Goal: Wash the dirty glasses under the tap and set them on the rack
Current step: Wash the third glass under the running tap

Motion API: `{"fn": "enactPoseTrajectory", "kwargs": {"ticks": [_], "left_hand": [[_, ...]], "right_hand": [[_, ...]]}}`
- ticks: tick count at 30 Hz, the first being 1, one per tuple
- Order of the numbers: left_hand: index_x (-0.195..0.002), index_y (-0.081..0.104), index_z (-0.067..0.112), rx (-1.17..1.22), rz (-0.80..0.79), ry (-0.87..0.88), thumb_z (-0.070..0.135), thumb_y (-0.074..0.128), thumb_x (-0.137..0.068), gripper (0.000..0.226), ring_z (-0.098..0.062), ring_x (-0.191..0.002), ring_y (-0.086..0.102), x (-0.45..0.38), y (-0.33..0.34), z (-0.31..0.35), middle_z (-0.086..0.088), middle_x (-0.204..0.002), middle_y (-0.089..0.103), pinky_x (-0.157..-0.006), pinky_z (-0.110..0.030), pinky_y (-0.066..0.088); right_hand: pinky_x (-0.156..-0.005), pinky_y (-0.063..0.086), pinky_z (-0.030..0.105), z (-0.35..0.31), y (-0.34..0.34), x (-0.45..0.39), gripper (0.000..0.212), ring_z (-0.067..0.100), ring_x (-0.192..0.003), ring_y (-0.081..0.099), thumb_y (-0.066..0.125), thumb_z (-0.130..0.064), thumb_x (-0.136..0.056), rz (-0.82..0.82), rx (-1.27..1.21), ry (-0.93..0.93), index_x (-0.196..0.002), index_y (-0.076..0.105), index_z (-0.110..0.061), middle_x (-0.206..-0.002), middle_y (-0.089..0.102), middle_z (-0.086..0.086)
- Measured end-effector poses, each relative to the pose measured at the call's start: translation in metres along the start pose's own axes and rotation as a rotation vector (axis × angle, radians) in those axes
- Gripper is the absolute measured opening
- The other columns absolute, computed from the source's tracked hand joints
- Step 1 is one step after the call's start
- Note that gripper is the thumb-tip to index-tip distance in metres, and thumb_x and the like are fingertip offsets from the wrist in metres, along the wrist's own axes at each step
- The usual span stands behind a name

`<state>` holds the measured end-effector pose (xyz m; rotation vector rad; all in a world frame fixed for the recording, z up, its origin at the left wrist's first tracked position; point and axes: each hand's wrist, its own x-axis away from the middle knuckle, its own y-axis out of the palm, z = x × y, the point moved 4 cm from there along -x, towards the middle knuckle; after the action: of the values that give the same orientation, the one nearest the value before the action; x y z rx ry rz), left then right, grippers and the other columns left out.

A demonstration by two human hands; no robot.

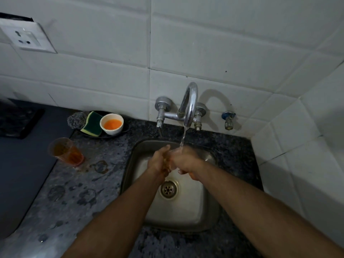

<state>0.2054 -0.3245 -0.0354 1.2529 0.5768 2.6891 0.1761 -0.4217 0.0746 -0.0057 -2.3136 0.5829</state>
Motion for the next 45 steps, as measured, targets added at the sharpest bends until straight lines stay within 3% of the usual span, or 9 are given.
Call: {"fn": "enactPoseTrajectory", "kwargs": {"ticks": [5,11,19,23,27,31,36,40,45], "left_hand": [[-0.088,0.069,0.008,-0.06,0.036,-0.028,0.044,0.067,-0.092,0.036,-0.014,-0.039,0.042,0.01,-0.001,0.0,-0.005,-0.062,0.054,-0.033,-0.021,0.029],[-0.081,0.063,0.01,-0.151,-0.081,-0.242,0.032,0.046,-0.104,0.036,-0.013,-0.034,0.039,0.015,0.0,-0.006,-0.014,-0.062,0.056,-0.031,-0.013,0.016],[-0.083,0.071,0.013,-0.023,-0.184,-0.317,0.046,0.044,-0.102,0.047,-0.01,-0.036,0.04,0.02,0.01,-0.003,-0.005,-0.069,0.059,-0.035,-0.014,0.015],[-0.094,0.068,0.011,0.004,-0.166,-0.322,0.046,0.042,-0.102,0.045,-0.012,-0.035,0.041,0.02,0.006,-0.008,-0.005,-0.073,0.06,-0.031,-0.014,0.018],[-0.109,0.071,0.008,0.015,-0.161,-0.286,0.044,0.044,-0.102,0.046,-0.013,-0.041,0.046,0.024,0.013,-0.002,-0.009,-0.087,0.069,-0.032,-0.015,0.023],[-0.112,0.071,0.01,0.038,-0.198,-0.243,0.043,0.053,-0.095,0.041,-0.02,-0.065,0.057,0.026,0.022,0.002,-0.01,-0.09,0.06,-0.055,-0.027,0.041],[-0.113,0.076,0.008,-0.085,-0.151,-0.274,0.048,0.045,-0.101,0.052,-0.024,-0.077,0.064,0.026,0.009,-0.001,-0.015,-0.104,0.066,-0.066,-0.034,0.051],[-0.087,0.086,0.005,-0.21,-0.18,-0.29,0.037,0.038,-0.105,0.061,-0.028,-0.077,0.073,0.032,0.004,-0.004,-0.018,-0.101,0.077,-0.072,-0.039,0.056],[-0.119,0.075,0.006,-0.114,-0.16,-0.278,0.045,0.036,-0.106,0.057,-0.033,-0.098,0.072,0.034,0.013,-0.004,-0.019,-0.115,0.076,-0.088,-0.046,0.058]], "right_hand": [[-0.071,0.057,0.033,-0.008,-0.001,0.014,0.02,0.015,-0.086,0.067,0.068,-0.006,-0.092,-0.074,0.538,-0.365,-0.109,0.072,-0.017,-0.099,0.071,0.0],[-0.079,0.047,0.033,-0.014,-0.011,0.02,0.019,0.022,-0.101,0.067,0.071,-0.019,-0.092,0.003,1.455,-0.723,-0.11,0.07,-0.021,-0.108,0.07,0.001],[-0.101,0.055,0.038,0.029,-0.017,0.024,0.032,0.012,-0.123,0.063,0.086,-0.016,-0.074,0.428,0.344,-0.918,-0.104,0.08,-0.024,-0.125,0.072,-0.006],[-0.101,0.049,0.019,0.037,-0.014,0.036,0.036,0.015,-0.126,0.059,0.096,-0.008,-0.059,0.619,0.128,-0.933,-0.087,0.078,-0.022,-0.131,0.066,-0.003],[-0.086,0.064,0.033,0.037,-0.012,0.025,0.042,0.009,-0.124,0.063,0.097,-0.007,-0.061,0.5,-0.137,-0.739,-0.091,0.076,-0.026,-0.135,0.062,-0.01],[-0.079,0.065,0.038,0.033,-0.01,0.017,0.051,0.005,-0.097,0.072,0.096,-0.008,-0.064,0.455,-0.187,-0.605,-0.091,0.061,-0.033,-0.104,0.073,-0.011],[-0.081,0.061,0.024,0.045,-0.002,0.019,0.085,-0.004,-0.107,0.066,0.099,-0.011,-0.061,0.455,-0.245,-0.511,-0.122,0.045,-0.034,-0.116,0.066,-0.013],[-0.091,0.063,0.038,0.064,-0.006,0.012,0.086,-0.001,-0.109,0.067,0.1,-0.01,-0.058,0.422,-0.274,-0.44,-0.127,0.056,-0.036,-0.116,0.07,-0.012],[-0.098,0.059,0.038,0.045,-0.003,0.007,0.074,0.001,-0.114,0.065,0.095,-0.009,-0.062,0.382,-0.285,-0.458,-0.12,0.061,-0.04,-0.12,0.071,-0.015]]}}
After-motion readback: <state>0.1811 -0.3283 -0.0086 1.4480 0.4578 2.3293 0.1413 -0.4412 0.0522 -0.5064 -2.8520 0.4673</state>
